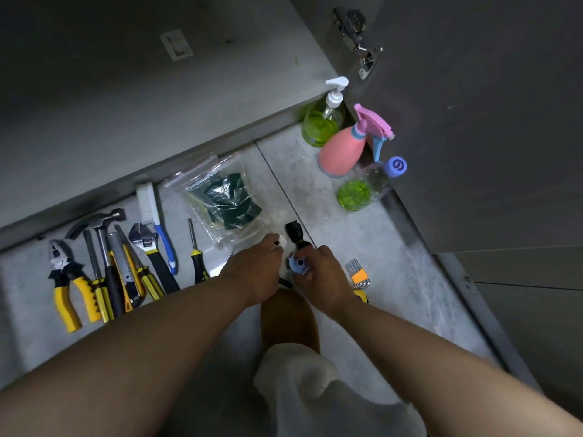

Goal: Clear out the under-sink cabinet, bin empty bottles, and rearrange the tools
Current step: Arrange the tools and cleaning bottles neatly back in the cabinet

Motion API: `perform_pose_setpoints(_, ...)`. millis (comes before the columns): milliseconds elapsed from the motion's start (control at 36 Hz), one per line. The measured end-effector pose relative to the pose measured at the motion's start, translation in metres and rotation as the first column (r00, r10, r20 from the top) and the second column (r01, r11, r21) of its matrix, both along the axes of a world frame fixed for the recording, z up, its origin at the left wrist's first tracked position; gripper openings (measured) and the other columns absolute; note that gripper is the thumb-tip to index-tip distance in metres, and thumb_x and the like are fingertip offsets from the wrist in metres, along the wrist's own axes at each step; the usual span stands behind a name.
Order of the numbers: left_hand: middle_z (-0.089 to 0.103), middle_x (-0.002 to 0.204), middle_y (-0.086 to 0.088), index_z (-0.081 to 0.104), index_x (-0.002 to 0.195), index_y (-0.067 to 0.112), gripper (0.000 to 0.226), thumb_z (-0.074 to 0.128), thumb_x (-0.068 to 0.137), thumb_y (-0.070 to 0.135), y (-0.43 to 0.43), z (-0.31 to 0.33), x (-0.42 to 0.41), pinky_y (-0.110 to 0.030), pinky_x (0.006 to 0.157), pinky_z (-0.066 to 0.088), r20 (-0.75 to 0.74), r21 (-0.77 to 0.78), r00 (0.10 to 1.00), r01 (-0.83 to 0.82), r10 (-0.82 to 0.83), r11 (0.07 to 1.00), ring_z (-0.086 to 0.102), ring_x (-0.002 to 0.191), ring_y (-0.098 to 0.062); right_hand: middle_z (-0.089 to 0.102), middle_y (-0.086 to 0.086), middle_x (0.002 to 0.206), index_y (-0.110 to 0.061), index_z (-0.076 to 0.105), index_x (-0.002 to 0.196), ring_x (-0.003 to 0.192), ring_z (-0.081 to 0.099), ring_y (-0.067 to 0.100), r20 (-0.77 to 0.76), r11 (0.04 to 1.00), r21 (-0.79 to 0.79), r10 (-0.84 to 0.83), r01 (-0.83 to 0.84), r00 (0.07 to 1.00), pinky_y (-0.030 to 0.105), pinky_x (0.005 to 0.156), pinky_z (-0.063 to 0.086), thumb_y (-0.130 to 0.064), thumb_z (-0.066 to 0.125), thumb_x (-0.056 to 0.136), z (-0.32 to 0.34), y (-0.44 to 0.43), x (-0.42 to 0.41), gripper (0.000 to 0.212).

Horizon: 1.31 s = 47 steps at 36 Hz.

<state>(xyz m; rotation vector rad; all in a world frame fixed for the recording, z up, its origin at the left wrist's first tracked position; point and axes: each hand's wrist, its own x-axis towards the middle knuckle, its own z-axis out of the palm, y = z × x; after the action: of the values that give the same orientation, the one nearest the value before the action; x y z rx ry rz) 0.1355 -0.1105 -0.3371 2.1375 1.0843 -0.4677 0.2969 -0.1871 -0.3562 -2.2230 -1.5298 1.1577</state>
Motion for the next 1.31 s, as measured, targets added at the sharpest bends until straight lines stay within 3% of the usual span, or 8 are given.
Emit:
perform_pose_setpoints(222,0.037,0.141,-0.004,0.061,0.123,0.008,0.031,0.059,0.093,0.014,-0.004,0.011,-0.012,-0.043,0.08,0.057,-0.027,0.093,1.0,0.002,0.0,0.996,0.061,0.104,-0.03,0.056,0.014,0.103,-0.008,0.065,0.101,0.089,0.06,0.034,0.135,0.997,0.063,0.034,-0.043,0.99,0.031,0.068,0.042,-0.015,0.062,0.093,0.0,0.013,-0.012,0.011)
perform_pose_setpoints(611,0.044,0.132,-0.005,0.056,0.127,0.01,0.034,0.057,0.093,0.008,-0.008,0.019,-0.029,-0.041,0.083,0.055,-0.016,0.129,0.999,-0.04,0.042,0.991,0.061,0.105,-0.029,0.049,-0.006,0.088,-0.017,0.071,0.096,0.085,0.061,0.023,0.045,0.991,0.083,0.106,-0.109,0.993,0.014,0.061,0.033,-0.013,0.068,0.084,-0.008,0.016,-0.01,0.013)
perform_pose_setpoints(722,0.052,0.124,-0.002,0.06,0.125,0.015,0.028,0.051,0.099,0.018,-0.006,0.024,-0.036,-0.042,0.086,0.053,0.11,0.101,0.977,-0.196,0.185,0.975,0.062,0.105,-0.027,0.053,-0.005,0.089,-0.022,0.07,0.092,0.081,0.06,0.019,0.009,0.989,0.113,0.095,-0.096,0.995,0.02,0.066,0.04,-0.017,0.065,0.082,-0.009,0.026,-0.013,0.012)
perform_pose_setpoints(833,0.055,0.09,0.009,0.058,0.087,0.029,0.012,0.053,0.096,0.036,0.004,0.026,-0.052,-0.03,0.064,0.047,0.337,0.102,0.782,-0.583,0.524,0.806,0.059,0.079,-0.013,0.052,-0.002,0.095,-0.023,0.064,0.101,0.077,0.056,0.007,-0.037,0.979,0.206,-0.001,0.009,0.999,0.023,0.069,0.047,-0.028,0.068,0.088,-0.002,0.054,-0.021,0.015)
perform_pose_setpoints(972,0.06,0.11,-0.008,0.054,0.11,0.017,0.036,0.074,0.087,0.037,0.042,0.014,-0.066,-0.037,0.078,0.053,0.35,-0.149,0.273,-0.928,0.896,0.342,0.062,0.099,-0.024,0.052,0.001,0.12,-0.02,0.052,0.135,0.102,0.059,0.012,-0.261,0.983,0.11,-0.116,0.149,0.958,0.007,0.074,0.041,-0.041,0.072,0.089,0.004,0.105,-0.04,0.055)
perform_pose_setpoints(1083,0.06,0.135,-0.013,0.038,0.146,0.013,0.085,0.081,0.081,0.045,0.065,0.003,-0.066,-0.047,0.101,0.053,0.215,-0.385,0.169,-0.89,0.962,0.243,0.061,0.121,-0.03,0.055,0.012,0.138,-0.012,0.044,0.147,0.126,0.054,0.028,-0.137,0.999,0.043,0.026,-0.02,0.99,0.033,0.098,0.046,-0.046,0.068,0.09,-0.002,0.141,-0.049,0.07)
perform_pose_setpoints(1167,0.06,0.137,-0.007,0.031,0.15,0.017,0.091,0.08,0.081,0.05,0.072,-0.003,-0.063,-0.041,0.101,0.054,0.194,-0.447,0.136,-0.869,0.972,0.211,0.062,0.12,-0.025,0.059,0.016,0.135,-0.016,0.046,0.145,0.123,0.056,0.033,-0.02,0.994,0.048,0.101,-0.1,0.995,0.041,0.102,0.047,-0.049,0.066,0.089,-0.005,0.155,-0.052,0.068)
perform_pose_setpoints(1306,0.063,0.126,-0.002,0.034,0.133,0.025,0.075,0.083,0.08,0.045,0.074,-0.011,-0.058,-0.041,0.097,0.057,0.211,-0.547,-0.028,-0.832,0.977,0.094,0.065,0.107,-0.017,0.068,0.008,0.101,-0.02,0.062,0.11,0.086,0.068,0.021,-0.137,0.995,0.022,0.098,-0.096,0.986,0.029,0.065,0.054,-0.049,0.067,0.087,-0.007,0.161,-0.06,0.038)
